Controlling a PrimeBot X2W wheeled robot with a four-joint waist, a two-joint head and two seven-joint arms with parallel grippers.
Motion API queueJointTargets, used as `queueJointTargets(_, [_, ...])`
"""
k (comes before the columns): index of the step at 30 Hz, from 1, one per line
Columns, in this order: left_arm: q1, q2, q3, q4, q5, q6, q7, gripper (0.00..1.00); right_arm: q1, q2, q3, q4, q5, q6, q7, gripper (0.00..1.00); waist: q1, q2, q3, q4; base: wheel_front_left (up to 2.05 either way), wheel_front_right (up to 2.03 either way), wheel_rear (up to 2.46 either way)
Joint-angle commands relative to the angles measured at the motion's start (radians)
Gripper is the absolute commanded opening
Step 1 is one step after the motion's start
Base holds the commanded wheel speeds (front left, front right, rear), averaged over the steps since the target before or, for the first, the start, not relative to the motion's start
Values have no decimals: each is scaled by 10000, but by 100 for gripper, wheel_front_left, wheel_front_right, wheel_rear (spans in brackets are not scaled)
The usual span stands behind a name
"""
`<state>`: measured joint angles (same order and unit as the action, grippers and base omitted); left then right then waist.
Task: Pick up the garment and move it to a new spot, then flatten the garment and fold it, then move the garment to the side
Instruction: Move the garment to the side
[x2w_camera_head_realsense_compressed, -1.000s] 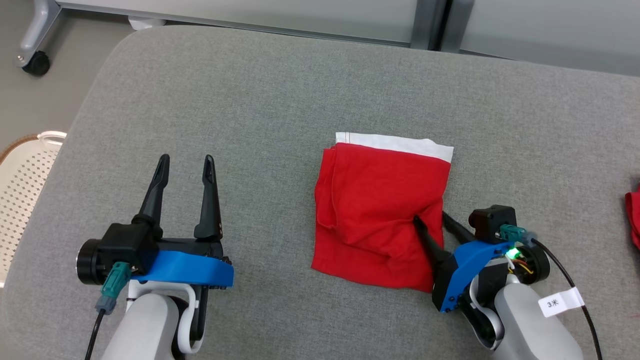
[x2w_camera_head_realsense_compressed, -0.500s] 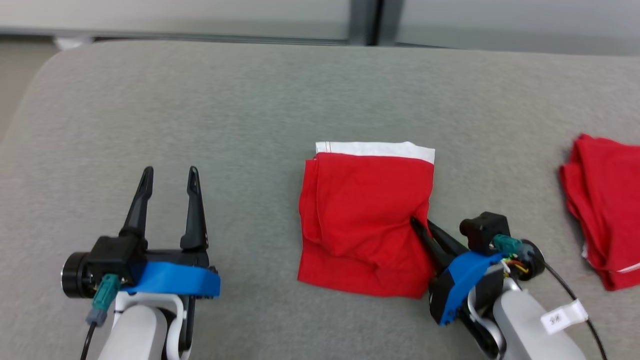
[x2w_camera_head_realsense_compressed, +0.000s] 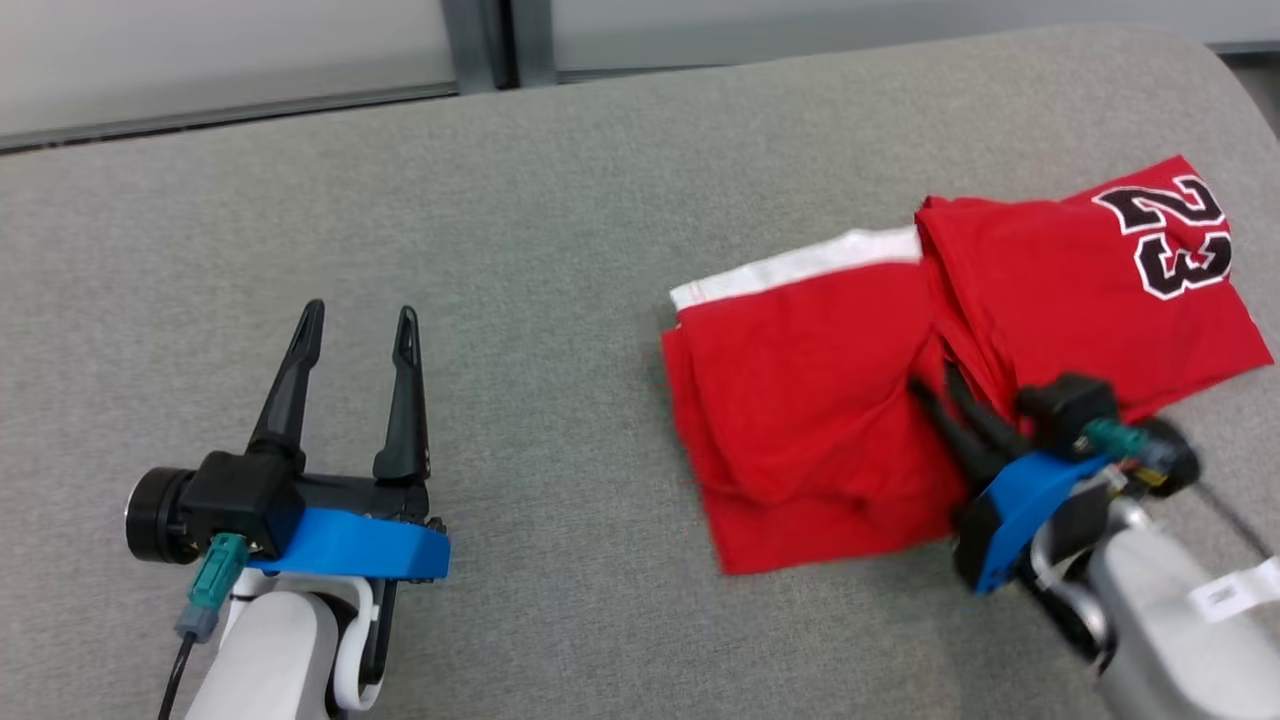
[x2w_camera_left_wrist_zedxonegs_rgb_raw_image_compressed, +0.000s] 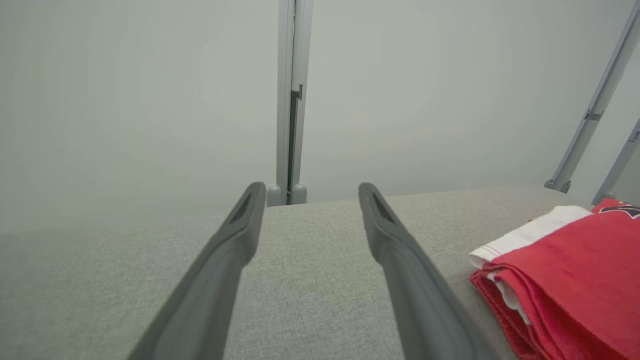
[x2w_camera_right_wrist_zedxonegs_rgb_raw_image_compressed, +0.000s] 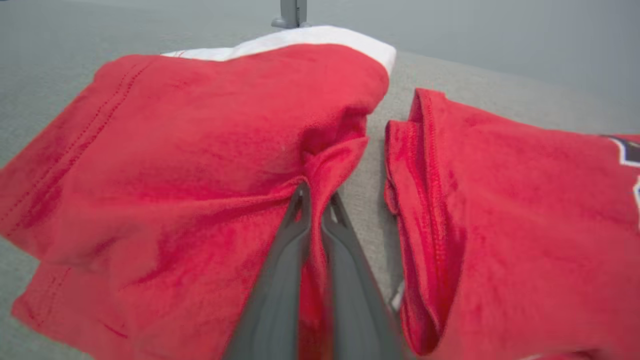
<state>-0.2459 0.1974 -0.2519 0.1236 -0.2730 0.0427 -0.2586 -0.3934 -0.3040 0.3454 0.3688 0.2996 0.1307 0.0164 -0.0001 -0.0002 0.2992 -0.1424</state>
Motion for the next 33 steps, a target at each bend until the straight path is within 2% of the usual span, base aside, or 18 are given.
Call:
queueJointTargets(1, [-224, 84, -33, -30, 46, -56, 8, 100, -348, -290, -174, -66, -45, -1, 24, 0, 1, 2, 133, -49, 0, 0, 0])
queueJointTargets(7, [-619, 215, -132, -241, 181, -90, 111, 100, -1318, -1220, -1142, 72, -290, -1, 196, 0, 1, 2, 836, -308, 0, 0, 0])
queueJointTargets(15, [-1228, 306, -357, -360, 337, -244, 176, 100, -1974, -1897, -2513, 993, -574, -1, 141, 0, 1, 2, 1499, -275, 0, 0, 0])
queueJointTargets(22, [-1639, 331, -517, -384, 444, -336, 153, 100, -2434, -1958, -3492, 1983, -1078, -2, 17, 0, 1, 2, 1889, -130, 0, 0, 0])
queueJointTargets(29, [-1842, 298, -642, -283, 453, -386, 104, 100, -2734, -1697, -4308, 2649, -1930, -2, -183, 0, 1, 2, 2106, -10, 0, 0, 0])
queueJointTargets(30, [-1853, 298, -646, -268, 441, -386, 92, 100, -2762, -1630, -4430, 2728, -2009, -2, -228, 22, 1, 2, 2111, -5, 0, 0, 0])
queueJointTargets(31, [-1852, 294, -651, -244, 427, -388, 91, 100, -2769, -1579, -4576, 2792, -2156, -2, -289, 38, 1, 2, 2107, 2, 0, 0, 0])
queueJointTargets(32, [-1831, 299, -646, -217, 408, -388, 88, 100, -2747, -1486, -4702, 2814, -2280, -2, -330, 100, 1, 2, 2078, -2, 0, 0, 0])
queueJointTargets(33, [-1788, 302, -640, -177, 389, -378, 79, 100, -2697, -1386, -4855, 2821, -2423, -2, -425, 100, 1, 2, 2030, -13, 0, 0, 0])
